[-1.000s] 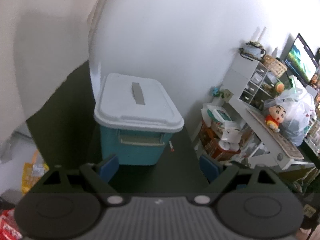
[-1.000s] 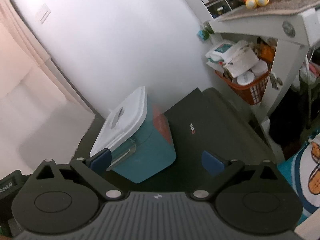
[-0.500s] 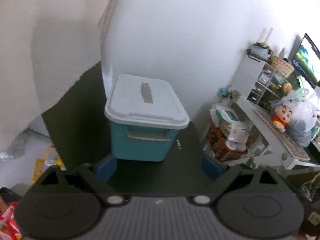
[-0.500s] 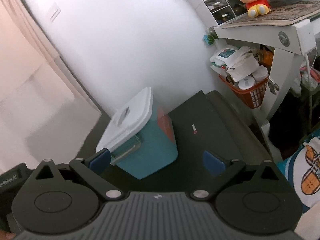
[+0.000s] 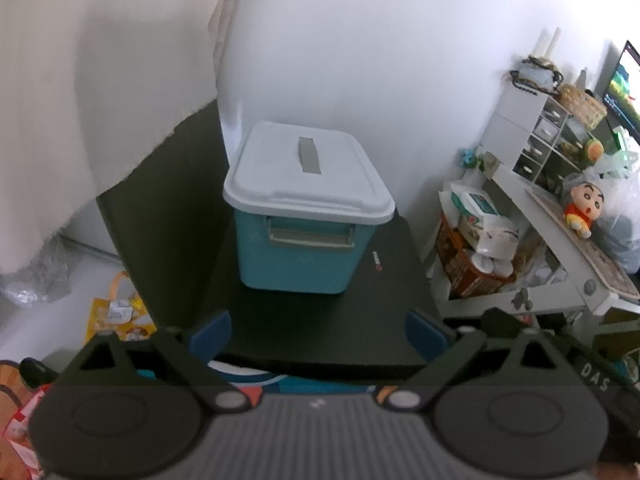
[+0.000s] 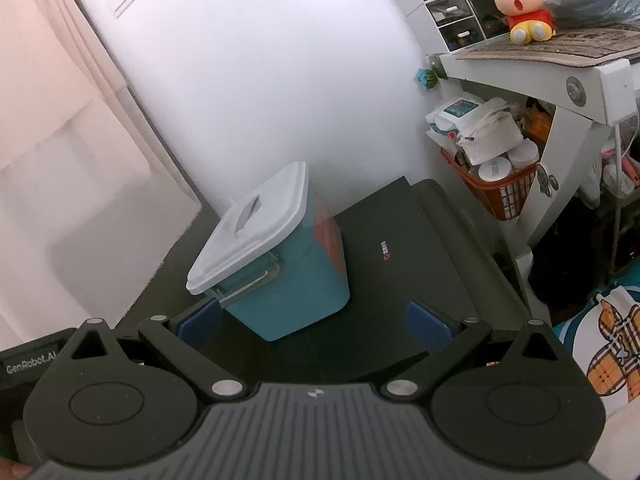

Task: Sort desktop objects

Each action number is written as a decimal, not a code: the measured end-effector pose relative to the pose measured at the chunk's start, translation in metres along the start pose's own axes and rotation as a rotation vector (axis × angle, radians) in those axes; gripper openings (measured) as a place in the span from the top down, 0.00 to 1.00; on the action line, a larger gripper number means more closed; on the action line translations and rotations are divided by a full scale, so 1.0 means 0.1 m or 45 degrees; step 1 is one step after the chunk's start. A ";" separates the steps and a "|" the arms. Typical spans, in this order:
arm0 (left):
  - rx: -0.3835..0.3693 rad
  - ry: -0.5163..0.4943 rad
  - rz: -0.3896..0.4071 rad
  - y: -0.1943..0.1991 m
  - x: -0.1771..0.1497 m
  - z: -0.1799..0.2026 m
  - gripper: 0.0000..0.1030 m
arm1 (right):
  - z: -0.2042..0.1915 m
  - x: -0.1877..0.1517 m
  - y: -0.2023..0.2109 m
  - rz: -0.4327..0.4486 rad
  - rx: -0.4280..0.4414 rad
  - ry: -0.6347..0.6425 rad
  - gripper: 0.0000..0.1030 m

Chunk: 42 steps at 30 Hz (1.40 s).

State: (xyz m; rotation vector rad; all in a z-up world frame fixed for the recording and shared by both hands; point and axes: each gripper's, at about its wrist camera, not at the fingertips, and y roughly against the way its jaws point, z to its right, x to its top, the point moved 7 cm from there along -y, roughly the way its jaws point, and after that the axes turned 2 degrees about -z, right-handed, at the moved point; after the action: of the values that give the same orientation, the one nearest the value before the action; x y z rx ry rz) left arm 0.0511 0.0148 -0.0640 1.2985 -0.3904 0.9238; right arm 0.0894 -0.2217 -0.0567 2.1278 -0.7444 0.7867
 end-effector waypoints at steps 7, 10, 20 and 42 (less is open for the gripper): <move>0.026 -0.016 0.005 0.01 -0.02 0.03 0.03 | 0.01 -0.03 -0.02 -0.021 -0.013 -0.011 0.02; 0.028 -0.024 0.005 0.02 -0.02 0.05 0.03 | 0.03 -0.03 -0.02 -0.028 -0.022 -0.014 0.02; 0.030 -0.044 -0.036 -0.04 -0.07 0.11 0.03 | 0.04 -0.07 -0.05 -0.042 -0.055 0.010 0.02; 0.007 -0.033 -0.044 -0.09 -0.07 0.07 0.05 | 0.05 -0.10 -0.09 -0.064 -0.081 0.035 0.02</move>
State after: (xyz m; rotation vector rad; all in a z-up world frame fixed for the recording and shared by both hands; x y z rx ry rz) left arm 0.0552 0.0061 -0.0733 1.3199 -0.3850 0.8803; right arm 0.0905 -0.2176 -0.0705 2.0670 -0.6901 0.7545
